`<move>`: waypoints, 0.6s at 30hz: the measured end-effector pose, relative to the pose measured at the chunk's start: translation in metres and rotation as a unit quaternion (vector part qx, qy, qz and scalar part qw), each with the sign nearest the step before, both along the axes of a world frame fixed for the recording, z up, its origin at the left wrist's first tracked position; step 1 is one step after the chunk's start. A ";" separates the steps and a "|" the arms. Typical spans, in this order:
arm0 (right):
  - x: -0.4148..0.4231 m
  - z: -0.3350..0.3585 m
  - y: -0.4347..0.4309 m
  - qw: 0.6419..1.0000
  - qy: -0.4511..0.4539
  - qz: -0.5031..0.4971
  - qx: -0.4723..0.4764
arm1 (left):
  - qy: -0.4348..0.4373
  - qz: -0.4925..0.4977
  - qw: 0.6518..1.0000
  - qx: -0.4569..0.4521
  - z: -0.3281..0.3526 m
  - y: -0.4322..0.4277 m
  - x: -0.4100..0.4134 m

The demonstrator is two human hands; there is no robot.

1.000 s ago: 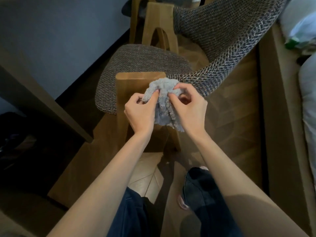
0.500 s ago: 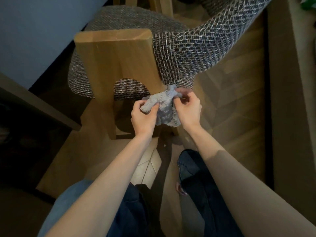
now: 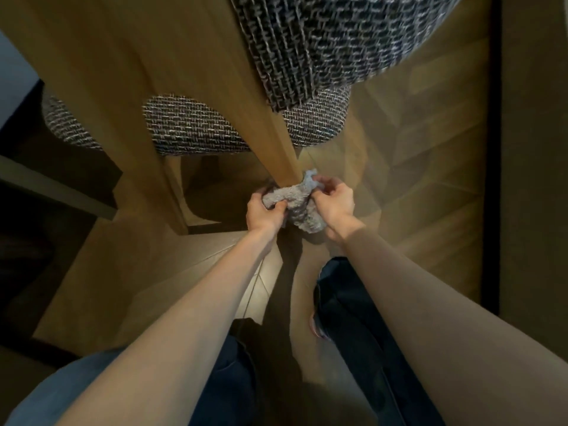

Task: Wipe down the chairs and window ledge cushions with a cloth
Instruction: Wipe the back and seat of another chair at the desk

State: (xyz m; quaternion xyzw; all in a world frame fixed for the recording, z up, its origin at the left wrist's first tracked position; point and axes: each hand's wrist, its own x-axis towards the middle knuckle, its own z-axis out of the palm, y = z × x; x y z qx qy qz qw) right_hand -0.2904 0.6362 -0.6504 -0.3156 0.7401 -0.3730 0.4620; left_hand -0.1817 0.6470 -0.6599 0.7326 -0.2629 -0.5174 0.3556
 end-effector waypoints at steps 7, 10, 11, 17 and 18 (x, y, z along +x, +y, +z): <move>-0.011 -0.051 -0.005 0.998 -0.031 -0.010 0.060 | 0.062 -0.038 0.996 0.057 -0.039 -0.011 -0.011; -0.013 -0.060 -0.008 0.991 -0.076 -0.025 0.111 | 0.091 -0.037 0.992 0.076 -0.046 -0.013 -0.017; -0.013 -0.061 -0.008 0.987 -0.100 -0.037 0.121 | 0.102 -0.031 0.991 0.078 -0.046 -0.013 -0.019; -0.014 -0.045 -0.007 0.978 -0.168 -0.050 0.115 | 0.098 0.007 0.993 0.058 -0.032 -0.009 -0.014; -0.012 -0.037 -0.006 0.978 -0.173 -0.049 0.107 | 0.090 0.009 0.995 0.052 -0.026 -0.006 -0.011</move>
